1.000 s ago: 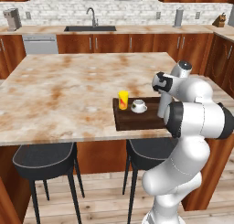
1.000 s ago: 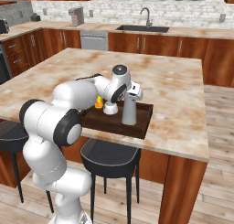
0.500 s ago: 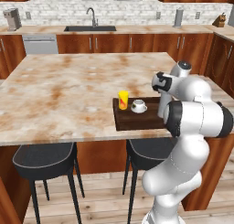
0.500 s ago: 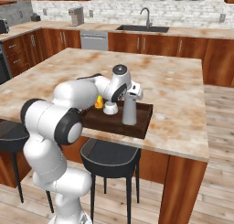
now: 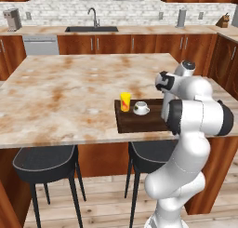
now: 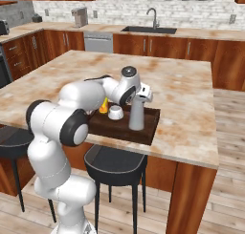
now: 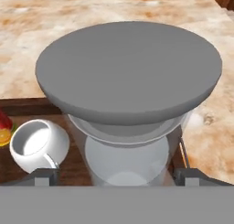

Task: There is a tray on the dining counter. Grab the cup, mug, and pitcher and place them on the tray. The pitcher may be placed next to the tray if it cannot fit the tray.

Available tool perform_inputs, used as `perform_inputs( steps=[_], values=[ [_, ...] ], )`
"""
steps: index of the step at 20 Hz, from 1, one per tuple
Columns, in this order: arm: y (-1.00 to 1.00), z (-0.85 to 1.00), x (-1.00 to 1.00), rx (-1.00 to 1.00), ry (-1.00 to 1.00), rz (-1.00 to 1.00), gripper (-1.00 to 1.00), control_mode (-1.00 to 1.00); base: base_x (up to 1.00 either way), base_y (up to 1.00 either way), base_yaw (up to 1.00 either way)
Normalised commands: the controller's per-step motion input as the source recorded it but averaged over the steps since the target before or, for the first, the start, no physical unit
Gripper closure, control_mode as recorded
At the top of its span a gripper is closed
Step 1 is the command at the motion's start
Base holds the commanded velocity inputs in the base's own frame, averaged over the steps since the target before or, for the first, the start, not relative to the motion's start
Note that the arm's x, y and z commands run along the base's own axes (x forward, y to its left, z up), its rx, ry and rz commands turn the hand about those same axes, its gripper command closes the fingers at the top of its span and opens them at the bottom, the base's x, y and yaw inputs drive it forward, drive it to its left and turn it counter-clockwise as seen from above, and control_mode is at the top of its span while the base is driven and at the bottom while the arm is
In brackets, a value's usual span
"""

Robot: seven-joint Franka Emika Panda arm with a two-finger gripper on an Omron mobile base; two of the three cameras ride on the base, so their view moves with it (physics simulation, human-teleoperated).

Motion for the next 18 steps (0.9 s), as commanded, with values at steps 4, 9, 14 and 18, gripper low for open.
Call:
perform_inputs(
  steps=[4, 9, 14, 18],
  values=[
    [-0.05, -0.80, -0.02, 0.00, 0.00, 0.00, -1.00, -1.00, 0.00, 0.00, 0.00],
    [-0.13, -0.23, -0.33, 0.00, 0.00, 0.00, -1.00, -1.00, 0.00, 0.00, 0.00],
    [0.05, -0.04, -0.48, 0.00, -0.01, 0.01, -1.00, -1.00, 0.00, 0.00, 0.00],
    [0.08, 0.00, -0.26, 0.00, -0.08, 0.05, -1.00, -1.00, 0.00, 0.00, 0.00]
  ],
)
